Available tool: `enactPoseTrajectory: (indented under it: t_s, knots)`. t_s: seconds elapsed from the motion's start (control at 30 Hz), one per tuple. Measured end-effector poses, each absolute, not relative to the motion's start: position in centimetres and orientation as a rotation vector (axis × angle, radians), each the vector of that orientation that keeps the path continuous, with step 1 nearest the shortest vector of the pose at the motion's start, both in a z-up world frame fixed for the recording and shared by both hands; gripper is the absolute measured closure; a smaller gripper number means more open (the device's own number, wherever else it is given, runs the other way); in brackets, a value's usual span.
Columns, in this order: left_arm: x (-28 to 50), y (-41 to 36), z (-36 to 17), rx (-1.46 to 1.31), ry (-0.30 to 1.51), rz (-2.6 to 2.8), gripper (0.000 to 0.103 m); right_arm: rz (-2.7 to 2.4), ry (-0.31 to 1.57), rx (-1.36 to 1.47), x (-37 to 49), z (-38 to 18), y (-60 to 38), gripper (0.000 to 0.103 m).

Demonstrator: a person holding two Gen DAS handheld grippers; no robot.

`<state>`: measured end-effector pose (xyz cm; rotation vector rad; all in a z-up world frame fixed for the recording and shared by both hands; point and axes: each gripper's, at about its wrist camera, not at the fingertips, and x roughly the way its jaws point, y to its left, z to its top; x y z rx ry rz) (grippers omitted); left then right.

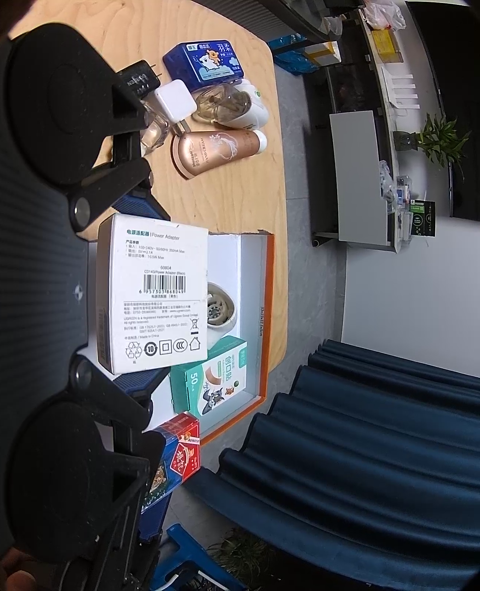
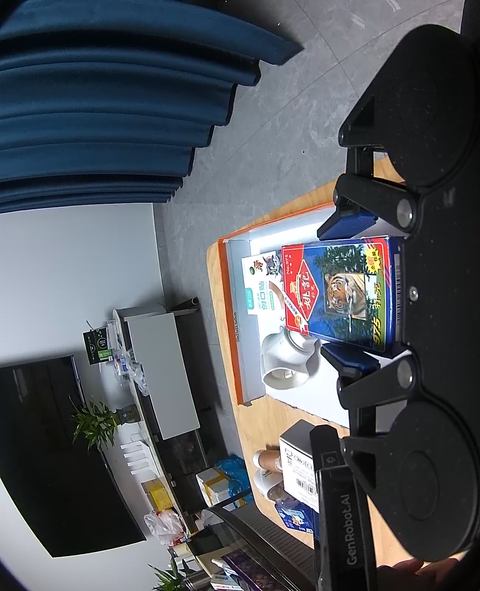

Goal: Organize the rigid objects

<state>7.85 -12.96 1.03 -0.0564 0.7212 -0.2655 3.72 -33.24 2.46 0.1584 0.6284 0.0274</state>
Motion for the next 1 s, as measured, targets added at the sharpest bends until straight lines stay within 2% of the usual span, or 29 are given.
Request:
enactPoseTrajectory:
  t_s: [1.0]
  knots:
    - [7.82, -12.94, 1.01, -0.065, 0.718, -0.272, 0.024, 0.028, 0.629, 0.156, 3.66, 2.54, -33.19, 0.030]
